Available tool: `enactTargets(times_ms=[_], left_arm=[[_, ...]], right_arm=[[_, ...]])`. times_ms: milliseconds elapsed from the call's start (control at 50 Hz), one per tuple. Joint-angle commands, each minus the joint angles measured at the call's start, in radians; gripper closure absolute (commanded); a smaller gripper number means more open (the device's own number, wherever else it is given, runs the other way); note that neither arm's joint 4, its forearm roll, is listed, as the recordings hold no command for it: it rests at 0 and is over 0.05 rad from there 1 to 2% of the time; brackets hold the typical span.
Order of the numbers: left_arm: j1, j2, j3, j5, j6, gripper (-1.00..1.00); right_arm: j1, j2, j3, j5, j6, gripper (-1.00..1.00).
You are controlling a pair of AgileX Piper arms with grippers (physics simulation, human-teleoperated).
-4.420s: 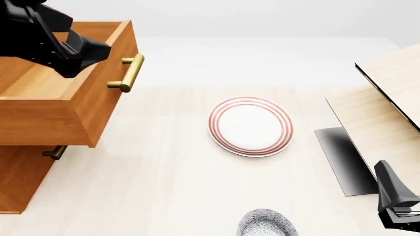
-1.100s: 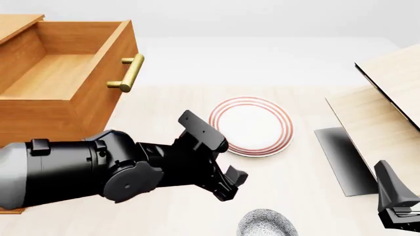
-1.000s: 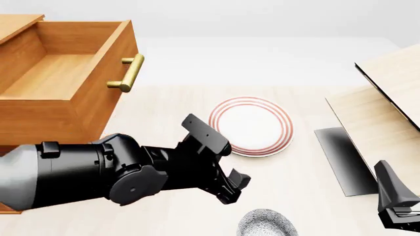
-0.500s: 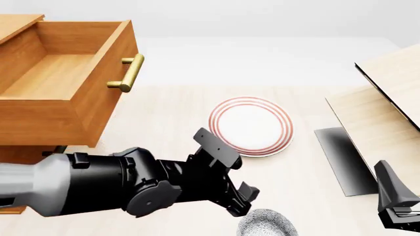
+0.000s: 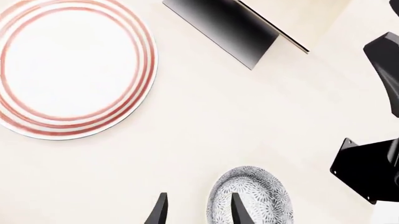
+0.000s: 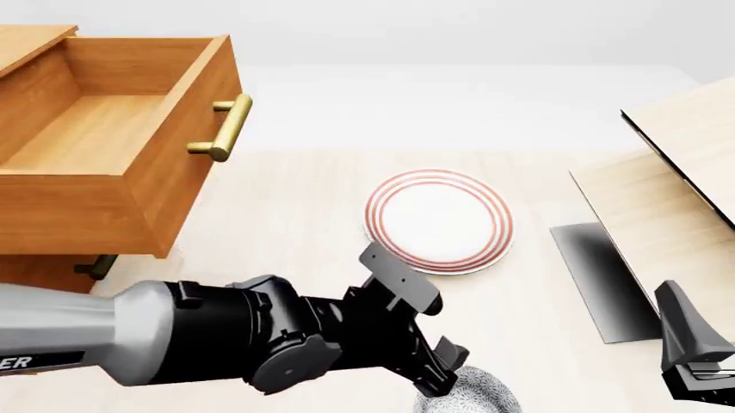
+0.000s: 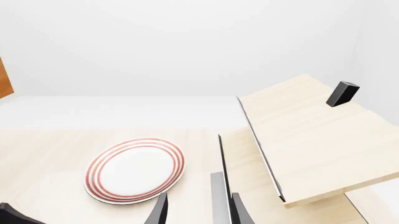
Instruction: Open the top drawer of the cabinet and put the bowl in it.
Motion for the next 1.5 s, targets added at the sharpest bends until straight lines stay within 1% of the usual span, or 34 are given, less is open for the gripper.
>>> enactTargets(times_ms=[20,180,320,420,620,680,760,800,880,980,1080,1120,1200,1500], left_arm=[[-0.016,0.044,-0.01,-0.021,-0.007,-1.0],[-0.015,0.054,-0.003,-0.033,-0.011,-1.0],[-0.032,0.085,-0.011,-0.049,-0.025,-1.0],[-0.026,0.083,0.006,-0.062,-0.031,-1.0],[-0.048,0.127,-0.011,-0.079,-0.047,-1.0],[-0.038,0.113,0.01,-0.092,-0.051,-1.0],[-0.045,0.127,0.006,-0.101,-0.061,-1.0],[-0.041,0.134,0.009,-0.105,-0.054,-1.0],[-0.055,0.155,-0.001,-0.115,-0.071,-1.0],[-0.05,0.163,0.005,-0.123,-0.067,-1.0],[-0.057,0.166,0.005,-0.133,-0.081,-1.0],[-0.053,0.17,0.006,-0.132,-0.072,-1.0],[-0.061,0.194,0.004,-0.149,-0.087,-1.0],[-0.078,0.245,-0.016,-0.167,-0.106,-1.0]], right_arm=[[0.0,-0.001,0.001,0.0,0.0,-1.0],[0.0,-0.001,0.001,0.0,0.0,-1.0],[0.0,-0.001,0.001,0.0,0.0,-1.0],[0.0,-0.001,0.001,0.0,0.0,-1.0],[0.0,-0.001,0.001,0.0,0.0,-1.0],[0.0,-0.001,0.001,0.0,0.0,-1.0],[0.0,-0.001,0.001,0.0,0.0,-1.0],[0.0,-0.001,0.001,0.0,0.0,-1.0],[0.0,-0.001,0.001,0.0,0.0,-1.0],[0.0,-0.001,0.001,0.0,0.0,-1.0],[0.0,-0.001,0.001,0.0,0.0,-1.0],[0.0,-0.001,0.001,0.0,0.0,-1.0],[0.0,-0.002,0.001,0.0,0.0,-1.0],[0.0,-0.001,0.001,0.0,0.0,-1.0]])
